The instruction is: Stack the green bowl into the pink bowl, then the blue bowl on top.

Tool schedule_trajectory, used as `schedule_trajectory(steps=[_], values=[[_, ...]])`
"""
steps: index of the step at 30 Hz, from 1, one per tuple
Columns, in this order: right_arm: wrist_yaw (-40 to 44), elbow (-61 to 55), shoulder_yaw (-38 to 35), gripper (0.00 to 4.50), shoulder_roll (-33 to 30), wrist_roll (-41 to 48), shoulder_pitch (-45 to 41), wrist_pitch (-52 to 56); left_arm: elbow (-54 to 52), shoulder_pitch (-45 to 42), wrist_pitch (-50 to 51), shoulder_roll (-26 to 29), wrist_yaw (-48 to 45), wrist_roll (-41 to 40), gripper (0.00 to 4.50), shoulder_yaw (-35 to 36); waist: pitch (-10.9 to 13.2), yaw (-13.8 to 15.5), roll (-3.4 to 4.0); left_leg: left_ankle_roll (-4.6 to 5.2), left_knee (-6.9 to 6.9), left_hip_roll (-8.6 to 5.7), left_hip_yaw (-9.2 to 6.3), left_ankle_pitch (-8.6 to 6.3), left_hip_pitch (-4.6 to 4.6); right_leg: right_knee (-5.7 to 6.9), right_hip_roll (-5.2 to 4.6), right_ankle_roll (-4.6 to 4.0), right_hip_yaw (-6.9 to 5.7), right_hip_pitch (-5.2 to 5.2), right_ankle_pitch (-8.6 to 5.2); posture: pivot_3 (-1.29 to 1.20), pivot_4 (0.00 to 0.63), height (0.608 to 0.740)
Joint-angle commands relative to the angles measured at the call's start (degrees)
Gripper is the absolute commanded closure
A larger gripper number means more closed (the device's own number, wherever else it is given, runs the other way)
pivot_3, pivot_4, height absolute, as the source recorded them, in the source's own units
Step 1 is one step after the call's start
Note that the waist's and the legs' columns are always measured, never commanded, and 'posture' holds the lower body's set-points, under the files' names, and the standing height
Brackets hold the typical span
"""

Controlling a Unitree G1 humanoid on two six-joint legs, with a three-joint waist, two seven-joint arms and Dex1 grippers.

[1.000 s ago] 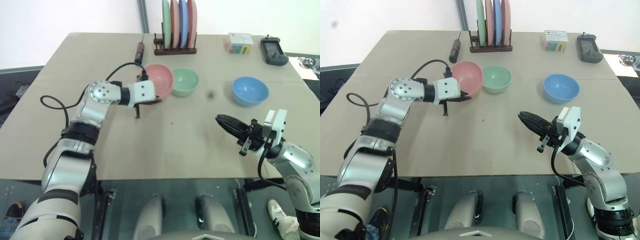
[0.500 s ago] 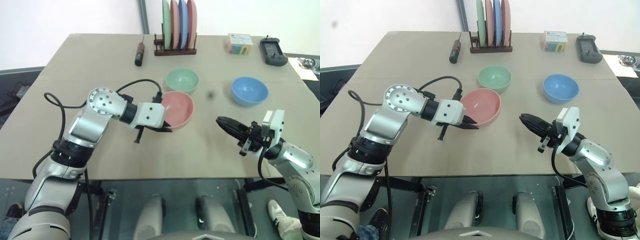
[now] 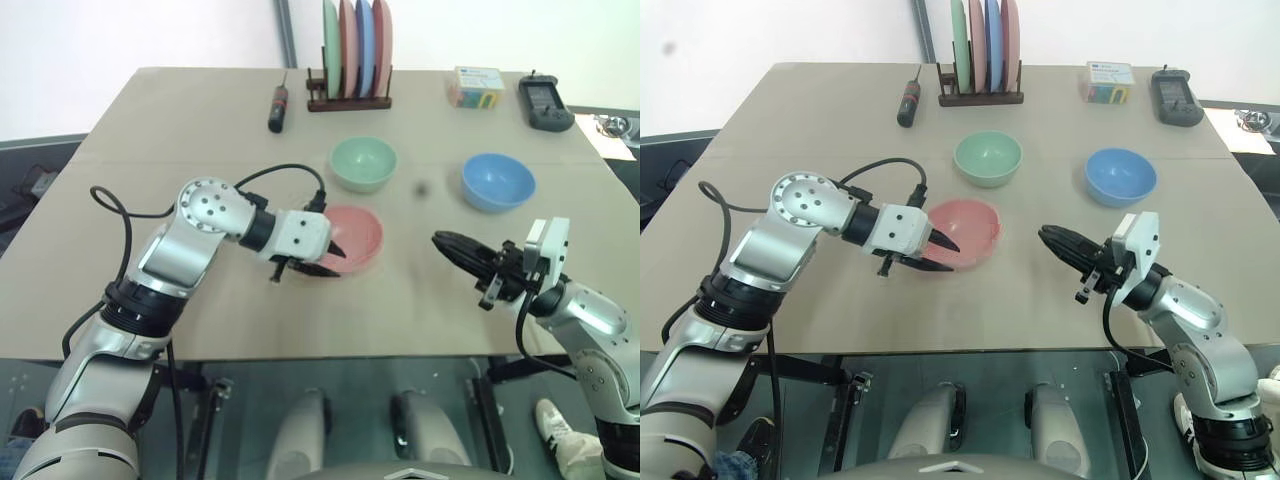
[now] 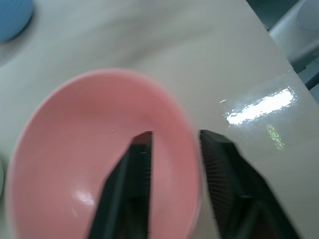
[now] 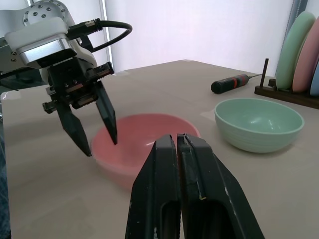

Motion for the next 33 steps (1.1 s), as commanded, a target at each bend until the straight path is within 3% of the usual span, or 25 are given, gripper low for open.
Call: schedule_trajectory(steps=[1, 3, 8, 18, 22, 26, 33], values=[[0.44, -0.87, -1.29, 4.34, -0.42, 0.72, -0.78, -0.72, -0.06, 0.02, -0.37, 0.72, 0.62, 0.13, 1.05, 0.80, 0.00, 0.00, 0.00, 0.00, 0.00, 0.00, 0.00, 0.00, 0.00, 0.00, 0.00, 0.00, 0.00, 0.00, 0.00, 0.00, 0.150, 0.740], [0.53, -0.85, -1.26, 4.34, -0.48, 0.79, -0.79, -0.62, 0.06, 0.09, -0.51, 0.66, 0.91, 0.21, 0.12, 0.93, 0.00, 0.00, 0.00, 0.00, 0.00, 0.00, 0.00, 0.00, 0.00, 0.00, 0.00, 0.00, 0.00, 0.00, 0.00, 0.00, 0.150, 0.740], [-0.24, -1.20, -1.46, 4.34, -0.53, 1.81, -0.73, 1.06, 0.13, 0.25, 0.66, 0.11, 3.10, -0.79, 0.03, 2.65, 0.00, 0.00, 0.00, 0.00, 0.00, 0.00, 0.00, 0.00, 0.00, 0.00, 0.00, 0.00, 0.00, 0.00, 0.00, 0.00, 0.150, 0.740], [-2.08, 0.63, -0.59, 0.17, -1.10, 1.13, -3.03, 4.11, -2.95, 8.42, 11.88, 0.63, 11.40, -11.37, 0.00, 16.03, 0.00, -0.19, 0.00, 0.00, 0.00, 0.03, 0.00, 0.00, 0.01, 0.01, 0.00, 0.00, -0.01, 0.00, 0.00, 0.00, 0.150, 0.740], [-1.38, 3.70, 0.69, 0.07, -1.91, -1.62, -5.56, 3.58, -6.76, 13.05, 16.37, 0.83, 15.93, -14.59, 0.00, 21.46, 0.00, -0.18, 0.00, 0.00, 0.00, 0.03, 0.00, 0.00, 0.01, 0.00, 0.00, -0.02, -0.01, -0.01, 0.02, 0.00, 0.150, 0.740], [-8.69, 15.34, 5.98, 0.07, -0.27, -16.95, -16.96, -2.99, -13.67, 20.37, 19.19, -6.57, 28.79, -22.75, 0.00, 35.93, 0.01, -0.53, 0.01, 0.00, 0.03, 0.04, 0.10, 0.00, 0.04, 0.02, -0.03, -0.13, 0.08, -0.01, 0.10, 0.00, 0.150, 0.740], [-12.64, 38.28, 14.82, 0.07, 5.30, -31.39, -35.95, -8.36, -23.64, 31.54, 18.59, -12.75, 39.50, -29.18, 0.00, 46.97, -0.02, -1.45, -0.03, -0.01, -0.01, 0.06, 0.02, 0.00, 0.07, 0.05, 0.00, -0.19, 0.01, -0.02, 0.14, 0.00, 0.150, 0.740]])
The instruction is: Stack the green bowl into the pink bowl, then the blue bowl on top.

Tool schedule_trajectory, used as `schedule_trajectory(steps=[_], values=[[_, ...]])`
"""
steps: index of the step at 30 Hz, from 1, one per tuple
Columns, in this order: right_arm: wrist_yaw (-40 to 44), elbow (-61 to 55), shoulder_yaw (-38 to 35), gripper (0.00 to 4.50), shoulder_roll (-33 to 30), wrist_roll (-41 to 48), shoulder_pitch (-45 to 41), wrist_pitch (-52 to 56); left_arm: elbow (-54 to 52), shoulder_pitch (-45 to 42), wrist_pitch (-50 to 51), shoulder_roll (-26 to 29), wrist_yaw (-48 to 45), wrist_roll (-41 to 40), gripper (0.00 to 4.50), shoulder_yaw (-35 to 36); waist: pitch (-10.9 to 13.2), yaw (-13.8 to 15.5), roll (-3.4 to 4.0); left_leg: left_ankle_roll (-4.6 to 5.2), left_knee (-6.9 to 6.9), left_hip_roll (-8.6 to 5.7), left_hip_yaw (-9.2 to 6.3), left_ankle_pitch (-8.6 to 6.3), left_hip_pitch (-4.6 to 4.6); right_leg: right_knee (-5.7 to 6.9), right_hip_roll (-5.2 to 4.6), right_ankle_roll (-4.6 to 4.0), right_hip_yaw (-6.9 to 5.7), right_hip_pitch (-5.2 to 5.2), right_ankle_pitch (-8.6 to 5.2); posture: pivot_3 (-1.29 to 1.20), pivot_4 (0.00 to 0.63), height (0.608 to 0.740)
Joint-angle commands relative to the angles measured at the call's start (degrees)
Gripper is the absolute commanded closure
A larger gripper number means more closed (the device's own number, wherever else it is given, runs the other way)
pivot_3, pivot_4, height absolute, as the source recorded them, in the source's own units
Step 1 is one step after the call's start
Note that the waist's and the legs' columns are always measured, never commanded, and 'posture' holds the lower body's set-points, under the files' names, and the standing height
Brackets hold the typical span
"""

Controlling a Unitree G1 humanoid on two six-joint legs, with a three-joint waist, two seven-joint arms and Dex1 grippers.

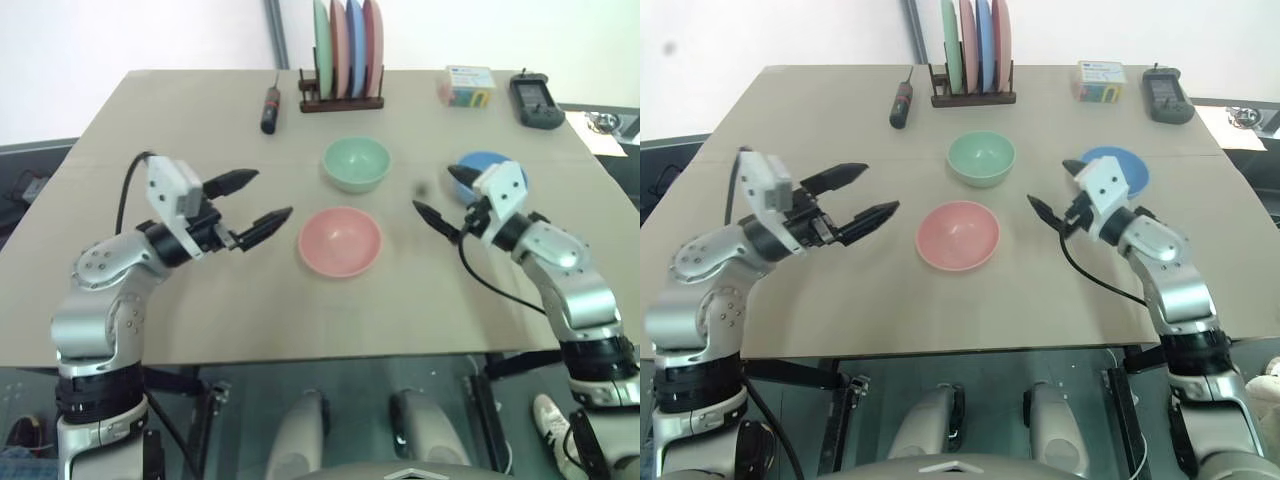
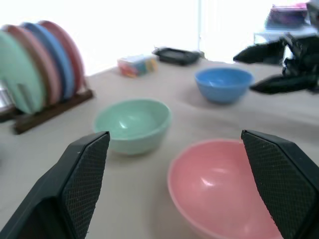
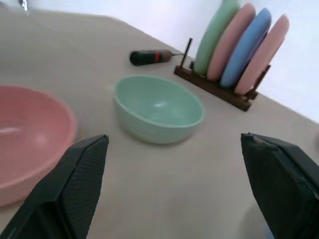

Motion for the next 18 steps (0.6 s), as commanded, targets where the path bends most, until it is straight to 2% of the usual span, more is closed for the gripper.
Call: schedule_trajectory(steps=[1, 12, 18], values=[[-2.03, 11.73, 2.73, 0.07, 2.96, -5.58, -8.89, -3.70, -7.47, 5.27, -0.77, -1.72, 5.44, -3.44, 0.00, 5.61, -0.01, -0.09, -0.02, 0.00, -0.01, -0.01, -0.03, 0.00, -0.02, -0.02, 0.00, 0.00, -0.03, 0.01, 0.00, 0.00, 0.150, 0.740], [8.09, 43.77, 9.33, 0.07, 10.51, -13.27, -29.65, -19.42, -20.32, 25.80, -4.10, -8.98, 14.89, -5.48, 0.00, 10.38, -0.05, -0.03, -0.09, 0.00, -0.06, -0.07, -0.03, 0.00, -0.03, -0.08, -0.09, -0.03, -0.05, 0.02, 0.01, 0.00, 0.150, 0.740], [7.47, 57.80, 11.00, 0.07, 14.50, -17.81, -37.20, -22.25, -23.25, 31.63, -6.79, -11.22, 17.29, -5.78, 0.00, 10.16, -0.05, -0.17, -0.08, -0.01, -0.12, -0.04, 0.01, -0.01, 0.04, -0.07, -0.06, -0.06, -0.01, 0.00, 0.00, 0.00, 0.150, 0.740]])
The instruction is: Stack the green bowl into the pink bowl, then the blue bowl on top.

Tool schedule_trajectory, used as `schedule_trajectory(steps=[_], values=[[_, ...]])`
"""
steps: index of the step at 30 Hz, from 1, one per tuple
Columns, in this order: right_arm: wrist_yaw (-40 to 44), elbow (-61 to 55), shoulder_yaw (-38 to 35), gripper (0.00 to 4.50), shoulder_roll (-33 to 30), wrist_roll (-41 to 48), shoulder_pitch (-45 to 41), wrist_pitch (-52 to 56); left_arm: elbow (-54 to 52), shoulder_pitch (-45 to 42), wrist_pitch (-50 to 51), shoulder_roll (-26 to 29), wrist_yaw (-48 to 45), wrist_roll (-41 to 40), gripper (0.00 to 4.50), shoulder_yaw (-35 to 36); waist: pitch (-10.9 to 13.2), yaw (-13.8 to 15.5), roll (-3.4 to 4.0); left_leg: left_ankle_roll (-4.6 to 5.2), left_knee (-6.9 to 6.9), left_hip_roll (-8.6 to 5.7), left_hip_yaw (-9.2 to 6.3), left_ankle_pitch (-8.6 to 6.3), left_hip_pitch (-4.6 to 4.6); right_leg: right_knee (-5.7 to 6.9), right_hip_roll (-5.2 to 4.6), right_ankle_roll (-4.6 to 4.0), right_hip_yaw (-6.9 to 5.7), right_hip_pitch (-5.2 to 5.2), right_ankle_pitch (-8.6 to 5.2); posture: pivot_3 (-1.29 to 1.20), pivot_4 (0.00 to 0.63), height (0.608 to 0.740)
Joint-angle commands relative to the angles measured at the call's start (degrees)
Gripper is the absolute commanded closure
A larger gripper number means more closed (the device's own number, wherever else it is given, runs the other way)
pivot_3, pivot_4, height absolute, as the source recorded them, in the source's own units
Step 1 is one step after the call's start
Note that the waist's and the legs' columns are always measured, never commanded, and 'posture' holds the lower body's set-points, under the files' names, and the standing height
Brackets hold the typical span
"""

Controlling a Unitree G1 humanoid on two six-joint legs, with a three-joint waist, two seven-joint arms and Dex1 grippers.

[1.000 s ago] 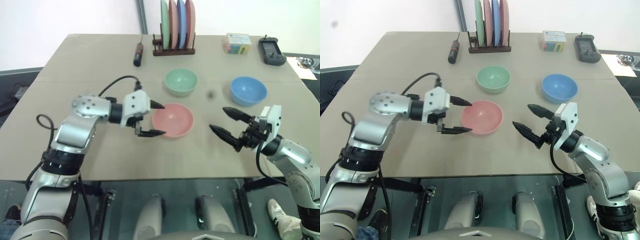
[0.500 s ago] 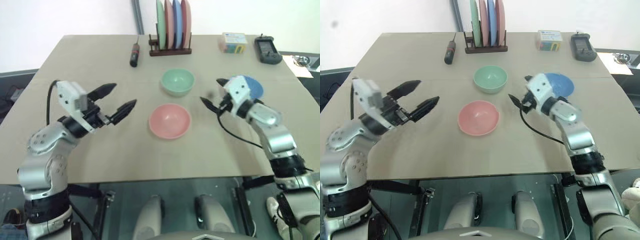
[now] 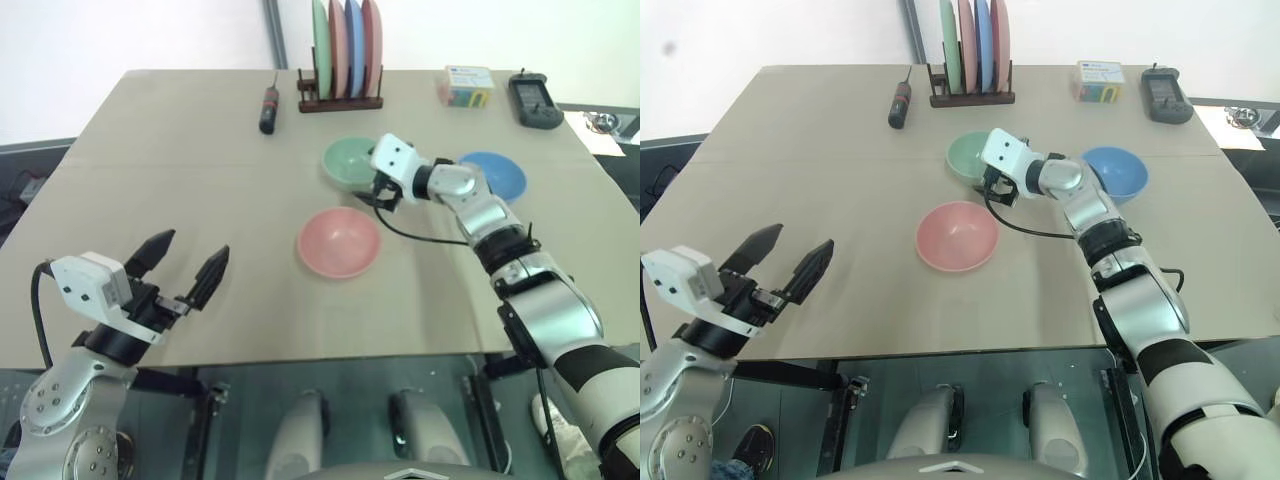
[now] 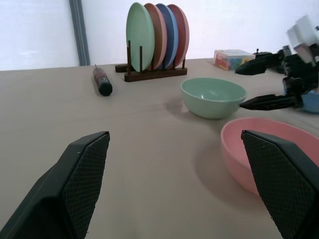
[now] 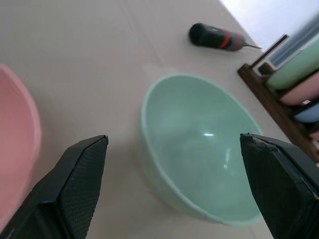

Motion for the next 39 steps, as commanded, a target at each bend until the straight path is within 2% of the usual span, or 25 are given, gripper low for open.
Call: schedule_trajectory(steps=[1, 7, 8, 9, 11, 16, 17, 18, 19, 20, 21, 22, 31, 36, 39], values=[[-2.01, 6.97, 0.17, 0.07, 2.12, -2.61, -5.33, -2.01, -3.95, 2.15, -2.99, -0.64, 1.34, -0.90, 0.00, 0.61, 0.00, 0.05, 0.01, 0.00, 0.00, 0.00, -0.01, 0.00, 0.00, 0.00, 0.00, -0.01, -0.01, 0.00, 0.00, 0.00, 0.150, 0.740], [-5.54, 15.29, 0.35, 0.07, 5.73, -6.10, -9.23, -1.37, -5.95, 6.16, -5.24, -2.11, 2.51, -1.26, 0.00, -0.60, 0.01, 0.01, 0.02, -0.01, -0.03, -0.01, 0.01, 0.00, -0.02, -0.04, -0.01, -0.22, 0.01, -0.02, -0.12, 0.00, 0.150, 0.740], [-5.99, 15.88, 0.37, 0.57, 5.97, -6.56, -9.51, -1.55, -6.11, 6.64, -5.55, -2.20, 2.59, -1.36, 0.00, -0.65, 0.01, 0.07, 0.02, -0.01, -0.05, -0.01, 0.00, 0.00, -0.02, -0.04, -0.01, -0.22, 0.00, -0.03, -0.13, 0.00, 0.150, 0.740], [-6.23, 16.28, 0.32, 0.66, 6.15, -6.90, -9.70, -1.68, -6.24, 7.05, -5.83, -2.23, 2.68, -1.46, 0.00, -0.70, 0.01, 0.09, 0.02, -0.01, -0.05, -0.01, -0.01, 0.00, -0.03, -0.04, -0.01, -0.22, -0.01, -0.04, -0.13, 0.00, 0.150, 0.740], [-6.33, 16.80, -0.09, 1.15, 6.54, -7.16, -10.04, -1.74, -6.62, 7.92, -6.19, -2.24, 2.79, -1.86, 0.00, -0.81, 0.01, 0.05, 0.02, -0.01, -0.05, -0.01, 0.00, 0.00, -0.03, -0.04, -0.01, -0.22, -0.01, -0.04, -0.13, 0.00, 0.150, 0.740], [-6.31, 17.29, -0.41, 2.80, 6.73, -7.48, -10.36, -1.93, -6.42, 8.56, -6.67, -1.59, 2.48, -1.96, 0.00, -1.36, 0.02, -0.12, 0.03, -0.01, -0.06, -0.01, 0.01, -0.01, -0.03, -0.04, 0.00, -0.22, 0.00, -0.06, -0.13, 0.00, 0.150, 0.740], [-6.33, 17.37, -0.43, 2.80, 6.70, -7.57, -10.40, -2.02, -5.93, 8.23, -6.90, -1.28, 2.35, -1.69, 0.00, -1.49, 0.02, -0.14, 0.03, -0.01, -0.06, -0.01, 0.00, -0.01, -0.03, -0.04, 0.00, -0.22, 0.00, -0.06, -0.13, 0.00, 0.150, 0.740], [-6.36, 17.43, -0.46, 2.98, 6.68, -7.64, -10.44, -2.09, -5.55, 7.96, -7.03, -0.99, 2.26, -1.60, 0.00, -1.59, 0.02, -0.13, 0.03, -0.01, -0.07, -0.01, 0.00, -0.01, -0.03, -0.04, 0.00, -0.23, 0.00, -0.07, -0.14, 0.00, 0.150, 0.740], [-6.40, 17.45, -0.49, 3.46, 6.66, -7.73, -10.45, -2.14, -5.29, 7.75, -7.15, -0.69, 2.15, -1.63, 0.00, -1.70, 0.02, -0.10, 0.03, -0.01, -0.07, -0.01, 0.00, 0.00, -0.04, -0.04, 0.00, -0.23, -0.01, -0.07, -0.14, 0.00, 0.150, 0.740], [-6.36, 17.42, -0.52, 3.74, 6.60, -7.80, -10.42, -2.23, -5.09, 7.55, -7.26, -0.36, 1.98, -1.81, 0.00, -1.85, 0.02, -0.09, 0.03, 0.00, -0.07, -0.01, 0.01, 0.00, -0.04, -0.04, 0.00, -0.22, 0.00, -0.07, -0.14, 0.00, 0.150, 0.740], [-6.28, 17.40, -0.57, 4.34, 6.50, -7.85, -10.40, -2.32, -5.00, 7.39, -7.27, -0.03, 1.94, -2.00, 0.00, -2.12, 0.02, -0.07, 0.03, -0.01, -0.07, -0.01, 0.01, 0.00, -0.04, -0.05, 0.00, -0.23, 0.00, -0.06, -0.14, 0.00, 0.150, 0.740], [-6.16, 17.35, -0.59, 4.47, 6.41, -7.92, -10.35, -2.44, -4.93, 7.35, -7.26, 0.34, 1.71, -2.20, 0.00, -2.36, 0.02, -0.09, 0.03, 0.00, -0.07, -0.02, 0.01, 0.00, -0.05, -0.05, 0.00, -0.23, 0.00, -0.06, -0.14, 0.00, 0.150, 0.740], [-2.75, 15.33, 0.04, 4.47, 4.85, -9.13, -10.34, -7.37, -4.28, 7.33, -7.06, 2.31, -0.20, -3.38, 0.00, -3.83, 0.04, -0.23, 0.06, -0.01, -0.13, -0.01, 0.02, 0.00, -0.06, -0.07, 0.01, -0.23, 0.01, -0.12, -0.14, 0.00, 0.150, 0.740], [9.11, 7.37, -1.62, 4.47, 2.34, -5.03, -10.12, -10.76, -1.35, 6.32, -6.70, 5.96, -3.67, -4.68, 0.00, -3.17, 0.07, -0.31, 0.12, 0.00, -0.16, -0.01, 0.02, 0.00, -0.06, -0.07, 0.01, -0.22, 0.01, -0.13, -0.14, 0.00, 0.150, 0.740], [18.90, -3.92, -2.10, 4.47, -0.73, -1.03, -7.18, -9.01, 2.06, 5.09, -6.61, 9.42, -7.53, -5.63, 0.00, -2.54, 0.09, -0.22, 0.14, 0.00, -0.20, 0.00, 0.02, 0.00, -0.07, -0.08, 0.02, -0.21, 0.00, -0.16, -0.14, 0.00, 0.150, 0.740]])
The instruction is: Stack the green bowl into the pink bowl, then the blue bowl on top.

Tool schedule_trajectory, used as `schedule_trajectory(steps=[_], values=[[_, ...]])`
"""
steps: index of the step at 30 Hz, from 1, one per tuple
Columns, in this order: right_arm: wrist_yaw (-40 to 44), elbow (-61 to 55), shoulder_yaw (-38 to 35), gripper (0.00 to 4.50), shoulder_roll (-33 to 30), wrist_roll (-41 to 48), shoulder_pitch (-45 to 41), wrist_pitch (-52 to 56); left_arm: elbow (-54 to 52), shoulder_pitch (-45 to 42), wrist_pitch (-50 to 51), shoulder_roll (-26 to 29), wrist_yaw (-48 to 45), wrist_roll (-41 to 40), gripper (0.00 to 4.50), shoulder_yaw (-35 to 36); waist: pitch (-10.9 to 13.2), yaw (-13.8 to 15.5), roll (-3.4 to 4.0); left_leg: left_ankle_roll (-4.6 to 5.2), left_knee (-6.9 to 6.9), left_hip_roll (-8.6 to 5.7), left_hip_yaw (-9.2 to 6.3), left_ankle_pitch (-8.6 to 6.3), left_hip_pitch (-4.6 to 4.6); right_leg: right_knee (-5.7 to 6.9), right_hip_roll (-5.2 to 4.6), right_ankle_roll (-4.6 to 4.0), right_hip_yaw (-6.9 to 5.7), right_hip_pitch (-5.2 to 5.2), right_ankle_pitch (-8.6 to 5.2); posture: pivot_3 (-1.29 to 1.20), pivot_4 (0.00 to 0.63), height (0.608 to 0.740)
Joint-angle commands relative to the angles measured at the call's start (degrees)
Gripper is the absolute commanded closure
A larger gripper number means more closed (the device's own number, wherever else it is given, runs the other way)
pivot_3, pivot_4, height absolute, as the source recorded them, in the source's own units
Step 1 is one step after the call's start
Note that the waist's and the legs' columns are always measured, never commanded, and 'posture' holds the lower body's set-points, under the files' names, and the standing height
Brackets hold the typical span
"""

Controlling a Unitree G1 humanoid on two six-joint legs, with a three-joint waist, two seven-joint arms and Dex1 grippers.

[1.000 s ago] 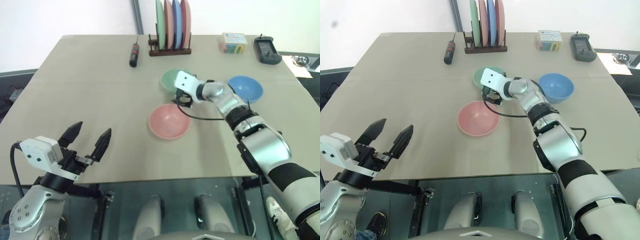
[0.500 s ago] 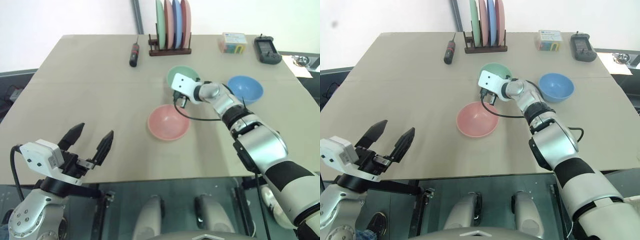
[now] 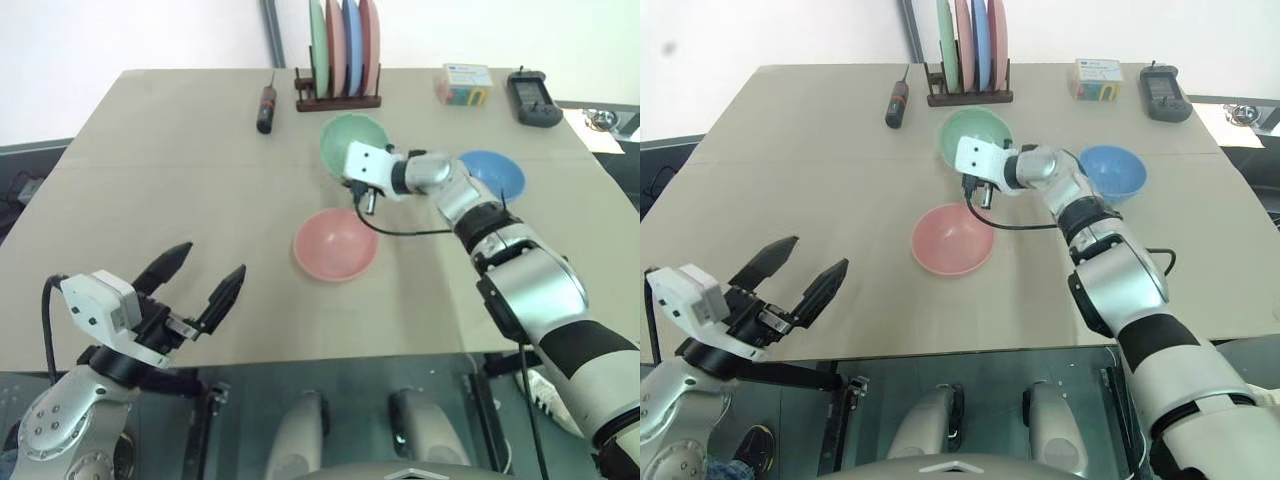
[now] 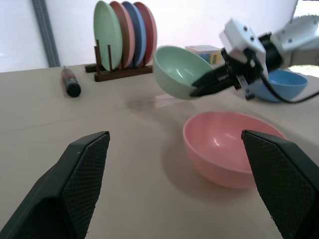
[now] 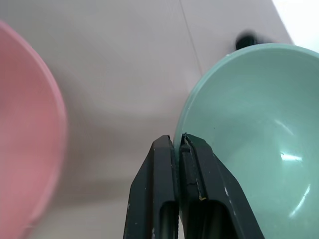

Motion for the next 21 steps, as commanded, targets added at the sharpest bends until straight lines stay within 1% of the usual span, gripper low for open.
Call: schedule_trajectory(steps=[1, 4, 7, 9, 12, 13, 14, 16, 18, 21], values=[[10.91, -15.22, -1.82, 4.47, -3.65, 5.91, 2.44, 2.19, 3.01, -1.22, -0.70, 3.49, -4.39, -1.60, 0.00, 1.59, 0.00, 0.21, 0.00, 0.00, -0.01, 0.00, 0.00, 0.00, 0.00, 0.01, 0.00, 0.00, 0.00, 0.00, 0.00, 0.00, 0.150, 0.740], [19.31, -31.79, -1.61, 4.47, -7.52, 11.05, 7.97, 10.11, 7.77, -3.72, -0.92, 7.38, -8.65, -1.98, 0.00, 2.30, -0.01, 0.57, -0.02, 0.00, -0.05, 0.00, -0.03, 0.00, -0.01, -0.03, -0.01, 0.01, -0.04, 0.01, 0.00, 0.00, 0.150, 0.740], [23.63, -46.28, -1.19, 4.47, -10.47, 15.07, 12.58, 19.17, 11.74, -6.43, -0.91, 10.52, -11.92, -1.99, 0.00, 2.26, 0.01, 0.48, 0.02, 0.00, -0.06, 0.01, -0.02, 0.00, 0.00, -0.04, -0.02, 0.01, -0.05, 0.01, 0.00, 0.00, 0.150, 0.740], [25.19, -53.87, -0.80, 4.47, -11.93, 16.92, 15.07, 23.66, 14.33, -8.44, -1.05, 12.19, -13.83, -1.60, 0.00, 1.97, 0.01, 0.41, 0.02, 0.00, -0.06, 0.00, -0.03, 0.00, -0.01, -0.01, -0.02, 0.01, -0.06, 0.00, 0.00, 0.00, 0.150, 0.740], [27.48, -64.39, -0.07, 3.47, -14.58, 19.76, 18.58, 28.68, 19.31, -12.79, -1.33, 14.95, -17.02, -0.92, 0.00, 0.91, 0.03, 0.22, 0.05, 0.00, -0.07, 0.03, -0.01, 0.00, 0.03, 0.02, -0.01, 0.00, -0.04, -0.02, -0.01, 0.00, 0.150, 0.740], [28.15, -66.52, 0.12, 3.26, -15.43, 20.29, 19.36, 29.53, 20.65, -14.12, -1.43, 15.70, -17.93, -0.64, 0.00, 0.39, 0.03, 0.09, 0.05, 0.00, -0.07, 0.06, 0.00, 0.00, 0.05, 0.01, 0.01, 0.00, -0.05, -0.01, -0.01, 0.00, 0.150, 0.740], [28.38, -67.77, 0.19, 2.99, -15.99, 20.56, 19.79, 30.29, 21.58, -15.18, -1.53, 16.23, -18.66, -0.40, 0.00, -0.10, 0.02, 0.75, 0.04, 0.00, -0.07, 0.08, 0.05, 0.00, 0.09, 0.01, 0.01, 0.00, -0.01, -0.01, -0.01, 0.00, 0.150, 0.740], [26.93, -69.91, 0.00, 2.06, -16.96, 20.81, 20.16, 33.94, 23.40, -17.51, -1.57, 17.03, -20.24, -0.15, 0.00, -1.25, 0.03, 0.69, 0.05, 0.00, -0.06, 0.06, -0.05, 0.00, 0.01, -0.01, 0.00, -0.03, -0.15, -0.01, -0.04, 0.00, 0.150, 0.740], [24.84, -71.13, -0.61, 1.26, -17.66, 20.67, 20.15, 36.73, 24.59, -19.41, -1.59, 17.36, -21.27, 0.16, 0.00, -2.24, 0.00, 0.63, 0.01, 0.00, -0.03, 0.04, -0.03, 0.00, 0.00, -0.01, -0.03, -0.03, -0.13, 0.00, -0.03, 0.00, 0.150, 0.740], [22.78, -71.59, -2.07, 1.26, -19.49, 20.93, 20.24, 39.38, 25.78, -21.71, -1.50, 17.51, -22.45, 0.26, 0.00, -3.43, 0.01, 0.59, 0.01, 0.00, -0.03, 0.05, -0.02, 0.00, 0.00, -0.03, -0.04, -0.03, -0.13, 0.00, -0.03, 0.00, 0.150, 0.740]])
